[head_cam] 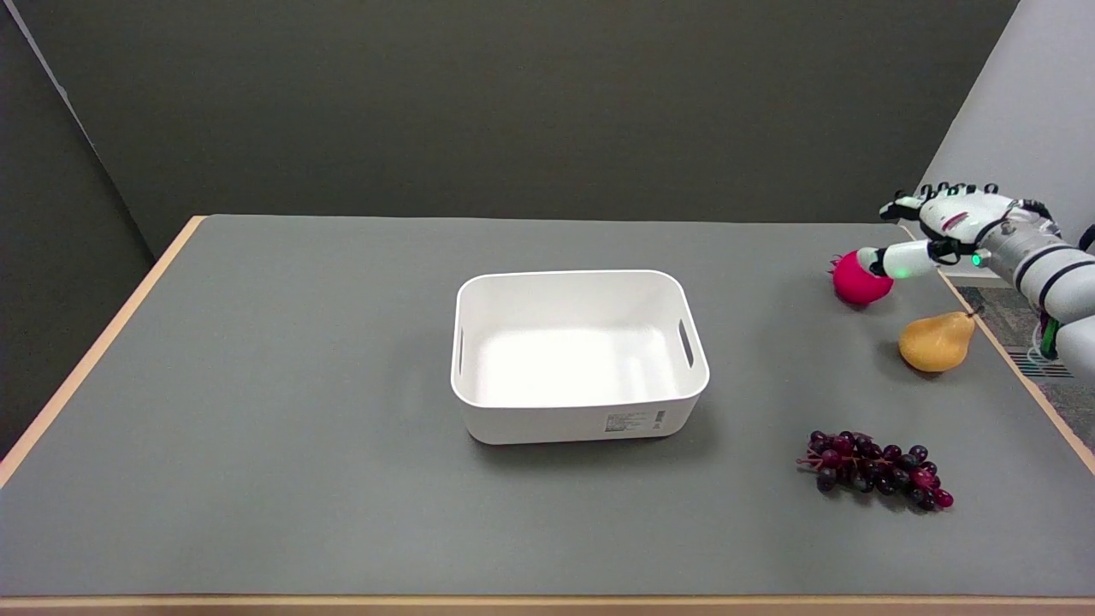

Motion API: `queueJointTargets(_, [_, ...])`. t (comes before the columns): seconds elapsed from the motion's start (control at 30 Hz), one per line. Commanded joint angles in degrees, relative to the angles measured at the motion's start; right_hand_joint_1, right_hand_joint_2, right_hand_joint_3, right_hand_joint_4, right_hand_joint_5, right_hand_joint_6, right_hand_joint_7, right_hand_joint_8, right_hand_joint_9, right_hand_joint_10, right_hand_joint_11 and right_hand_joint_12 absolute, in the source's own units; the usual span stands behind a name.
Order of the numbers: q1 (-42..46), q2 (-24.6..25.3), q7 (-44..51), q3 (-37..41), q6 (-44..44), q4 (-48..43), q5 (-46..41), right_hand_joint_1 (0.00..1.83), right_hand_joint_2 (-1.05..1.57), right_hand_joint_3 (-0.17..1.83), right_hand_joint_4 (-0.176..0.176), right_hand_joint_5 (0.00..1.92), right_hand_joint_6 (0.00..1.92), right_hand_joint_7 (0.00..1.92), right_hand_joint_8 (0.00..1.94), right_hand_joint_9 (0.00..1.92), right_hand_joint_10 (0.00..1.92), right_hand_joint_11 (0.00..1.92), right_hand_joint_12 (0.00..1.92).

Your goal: Pick up the pomerganate.

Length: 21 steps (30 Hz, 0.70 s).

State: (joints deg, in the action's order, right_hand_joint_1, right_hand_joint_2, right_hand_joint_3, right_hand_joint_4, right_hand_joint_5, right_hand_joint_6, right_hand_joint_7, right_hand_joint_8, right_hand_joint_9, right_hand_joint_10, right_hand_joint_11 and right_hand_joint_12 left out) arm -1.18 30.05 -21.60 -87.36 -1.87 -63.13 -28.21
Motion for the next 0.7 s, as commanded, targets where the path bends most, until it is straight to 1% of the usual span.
queueJointTargets(0.03, [1.38, -0.45, -0.03, -3.78, -1.23, 0.16, -3.54, 0.13, 0.58, 0.91, 0.110, 0.17, 0.40, 0.15, 0.26, 0.09, 0.48, 0.05, 1.12])
queueJointTargets(0.53, [1.38, 0.54, -0.03, -4.72, -0.99, 0.71, -3.61, 0.13, 0.57, 0.91, 0.111, 0.17, 0.40, 0.15, 0.25, 0.09, 0.48, 0.05, 1.12])
queueJointTargets(0.7, [1.20, 1.32, -0.03, -4.72, 0.94, 1.72, -3.61, 0.14, 0.57, 0.91, 0.111, 0.17, 0.40, 0.15, 0.25, 0.09, 0.48, 0.06, 1.12])
